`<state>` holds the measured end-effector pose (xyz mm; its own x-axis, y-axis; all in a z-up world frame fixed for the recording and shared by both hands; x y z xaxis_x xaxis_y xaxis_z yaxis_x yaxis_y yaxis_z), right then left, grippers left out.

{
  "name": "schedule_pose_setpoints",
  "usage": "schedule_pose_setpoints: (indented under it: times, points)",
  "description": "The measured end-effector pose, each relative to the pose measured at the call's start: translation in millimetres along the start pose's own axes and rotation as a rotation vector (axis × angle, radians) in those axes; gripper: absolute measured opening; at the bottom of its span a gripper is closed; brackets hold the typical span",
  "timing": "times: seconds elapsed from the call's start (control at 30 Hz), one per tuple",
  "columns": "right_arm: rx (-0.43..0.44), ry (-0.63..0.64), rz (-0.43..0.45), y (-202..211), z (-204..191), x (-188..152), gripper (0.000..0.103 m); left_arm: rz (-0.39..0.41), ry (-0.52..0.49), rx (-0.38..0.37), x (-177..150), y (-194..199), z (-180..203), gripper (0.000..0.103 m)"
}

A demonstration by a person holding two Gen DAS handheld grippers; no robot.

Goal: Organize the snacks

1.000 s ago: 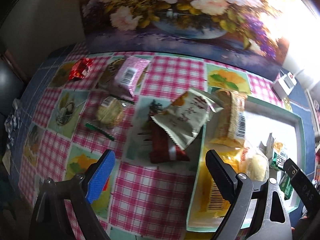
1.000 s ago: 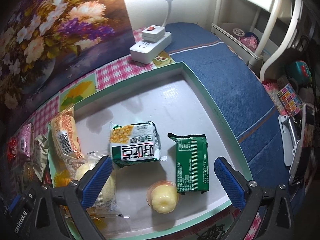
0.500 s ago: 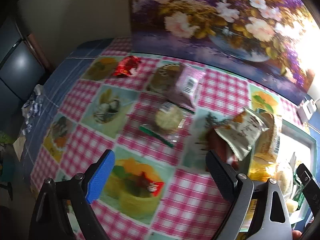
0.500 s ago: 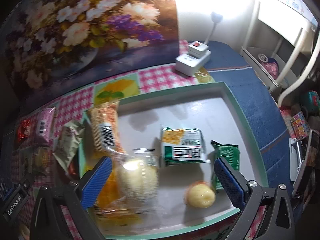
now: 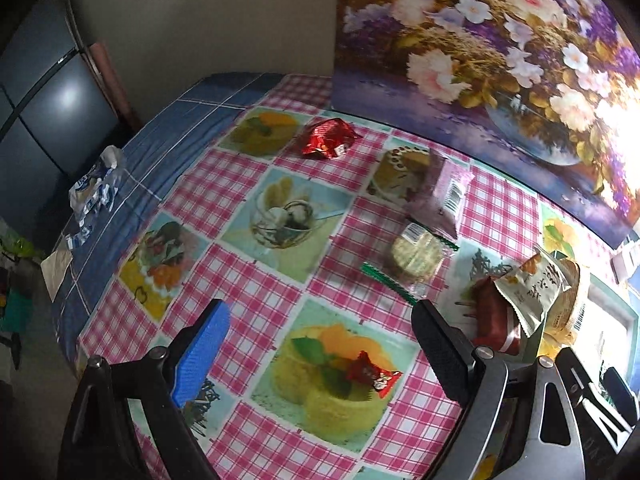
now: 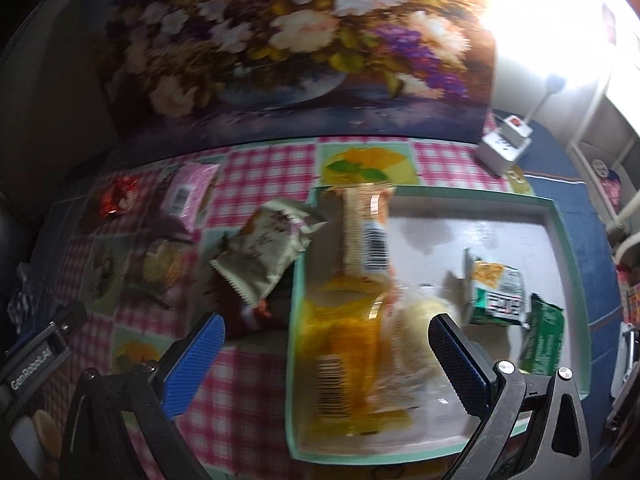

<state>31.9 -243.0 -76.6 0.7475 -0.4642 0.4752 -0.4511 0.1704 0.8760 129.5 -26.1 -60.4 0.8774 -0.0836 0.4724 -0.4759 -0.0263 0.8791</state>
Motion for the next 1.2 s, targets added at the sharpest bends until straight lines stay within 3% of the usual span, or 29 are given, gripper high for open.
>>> schedule_pose_setpoints:
  times: [0.37, 0.8, 1.0, 1.2]
  points:
    - [0.049, 0.076, -0.065, -10, -45, -16, 0.103, -0.079, 0.063, 0.003, -12, -19, -23, 0.092]
    - [-0.014, 0.080, -0.133, -27, -33, -30, 0.103, -0.281, 0.063, -0.057, -56, -67, 0, 0.092]
    - [-0.036, 0.073, -0.139, -30, -24, -31, 0.103, -0.317, 0.039, -0.069, -68, -75, 10, 0.092]
    - [-0.036, 0.051, -0.143, -30, -18, -30, 0.103, -0.318, -0.006, -0.093, -73, -72, 24, 0.076]
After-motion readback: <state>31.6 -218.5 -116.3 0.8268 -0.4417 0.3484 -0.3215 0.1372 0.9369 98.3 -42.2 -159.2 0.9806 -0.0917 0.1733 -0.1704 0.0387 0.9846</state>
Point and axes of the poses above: each gripper's, at about its wrist camera, not at the fingertips, and y roughly against the way its jaws point, z to its right, x to its top, the point moved 10 cm from there along -y, roughly the way its jaws point, and after that the axes turned 3 degrees about y, right-handed, at the moved point
